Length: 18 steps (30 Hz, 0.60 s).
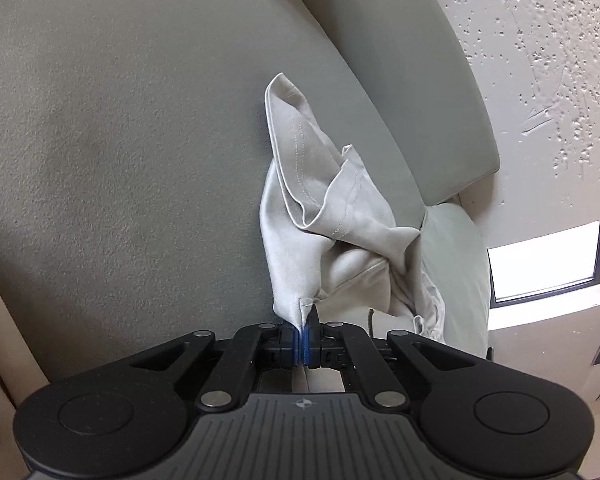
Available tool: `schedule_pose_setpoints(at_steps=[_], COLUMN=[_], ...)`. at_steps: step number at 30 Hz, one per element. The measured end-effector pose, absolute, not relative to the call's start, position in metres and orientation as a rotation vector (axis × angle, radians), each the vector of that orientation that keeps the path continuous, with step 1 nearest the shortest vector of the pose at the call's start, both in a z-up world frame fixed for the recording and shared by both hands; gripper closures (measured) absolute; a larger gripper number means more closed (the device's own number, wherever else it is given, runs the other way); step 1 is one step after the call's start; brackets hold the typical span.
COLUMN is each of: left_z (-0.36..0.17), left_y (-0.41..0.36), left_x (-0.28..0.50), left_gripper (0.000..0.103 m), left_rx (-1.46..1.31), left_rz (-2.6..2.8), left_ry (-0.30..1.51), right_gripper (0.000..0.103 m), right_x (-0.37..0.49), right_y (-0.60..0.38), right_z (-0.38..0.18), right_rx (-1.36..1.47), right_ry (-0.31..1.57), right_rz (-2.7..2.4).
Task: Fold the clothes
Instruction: 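Raise both tools holding the shirt and shake it out in the air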
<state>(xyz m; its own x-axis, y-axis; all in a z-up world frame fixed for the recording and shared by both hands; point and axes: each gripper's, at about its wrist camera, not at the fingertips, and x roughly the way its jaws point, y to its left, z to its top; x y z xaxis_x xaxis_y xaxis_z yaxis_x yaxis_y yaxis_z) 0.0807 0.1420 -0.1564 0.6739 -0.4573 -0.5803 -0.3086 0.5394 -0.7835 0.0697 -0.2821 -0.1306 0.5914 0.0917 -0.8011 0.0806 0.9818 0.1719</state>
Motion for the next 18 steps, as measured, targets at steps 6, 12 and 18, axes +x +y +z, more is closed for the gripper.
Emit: schedule_pose_setpoints(at_steps=[6,12,18], left_z=[-0.14,-0.08,-0.009], left_y=[0.133,0.14,0.145], left_x=[0.091,0.079,0.066], left_gripper=[0.099,0.103,0.103], left_rx=[-1.045,-1.013,-0.972], left_rz=[-0.14,-0.241,-0.323], left_ry=[0.854,0.815,0.73], right_gripper=[0.102,0.102,0.102], right_x=[0.065,0.06,0.049], right_y=[-0.311,-0.343,-0.342], right_z=[-0.125,-0.104,0.016], right_rx=[0.447,0.877,1.025], right_ry=[0.911,1.047,0.777], right_rz=[-0.077,0.051,0.378])
